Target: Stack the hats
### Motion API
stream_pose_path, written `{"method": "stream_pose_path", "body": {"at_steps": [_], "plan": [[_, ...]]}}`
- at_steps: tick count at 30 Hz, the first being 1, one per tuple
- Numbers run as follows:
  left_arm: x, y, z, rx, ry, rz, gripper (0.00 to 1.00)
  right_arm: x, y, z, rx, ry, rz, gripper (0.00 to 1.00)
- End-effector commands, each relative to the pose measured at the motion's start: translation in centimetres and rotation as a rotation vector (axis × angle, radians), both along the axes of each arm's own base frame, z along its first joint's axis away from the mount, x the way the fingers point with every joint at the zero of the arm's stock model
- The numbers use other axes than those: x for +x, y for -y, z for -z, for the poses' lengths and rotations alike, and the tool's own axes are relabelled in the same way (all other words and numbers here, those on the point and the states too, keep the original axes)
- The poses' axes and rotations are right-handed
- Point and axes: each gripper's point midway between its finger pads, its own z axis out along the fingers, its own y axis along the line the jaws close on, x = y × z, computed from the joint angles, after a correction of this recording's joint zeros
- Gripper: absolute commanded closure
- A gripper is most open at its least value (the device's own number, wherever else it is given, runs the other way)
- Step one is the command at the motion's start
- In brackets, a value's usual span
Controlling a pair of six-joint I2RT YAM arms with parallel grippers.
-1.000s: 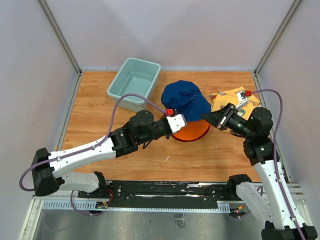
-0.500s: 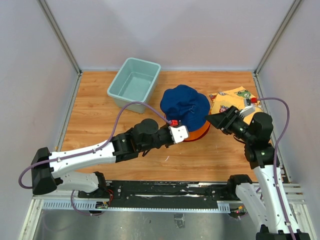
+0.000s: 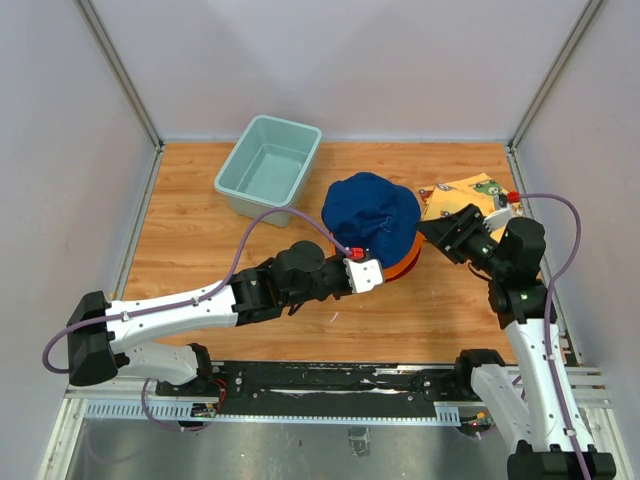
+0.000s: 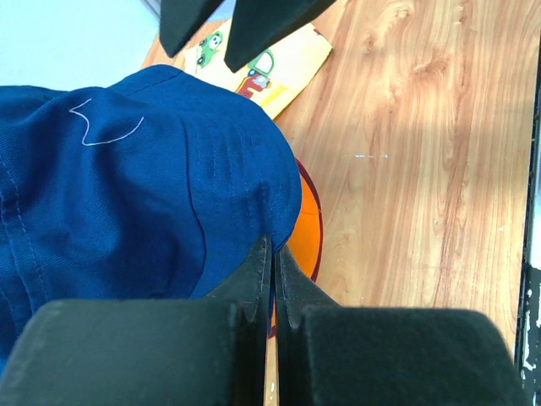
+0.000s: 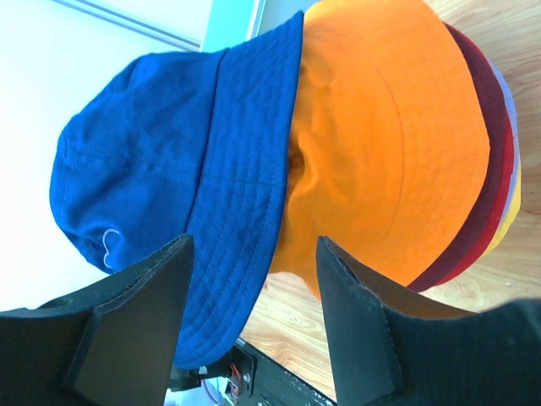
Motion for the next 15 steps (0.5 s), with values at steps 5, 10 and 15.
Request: {"method": "stream_pose_path", "body": {"at_steps": [5, 10, 15], "plan": [[-1.1, 0.8, -1.5, -0.029, 0.019, 0.052, 1.0, 2.0, 0.7, -3.0, 0.069, 0.08, 0.035, 0.43], [-1.3, 0.9, -1.4, -0.03, 0.015, 0.063, 1.0, 2.7, 0.7, -3.4, 0.09, 0.095, 0.036, 0.48], [-1.4, 0.8, -1.6, -0.034, 0.017, 0.067, 1.0, 3.5, 0.7, -3.3, 0.096, 0.097, 0.034, 0.51]]}}
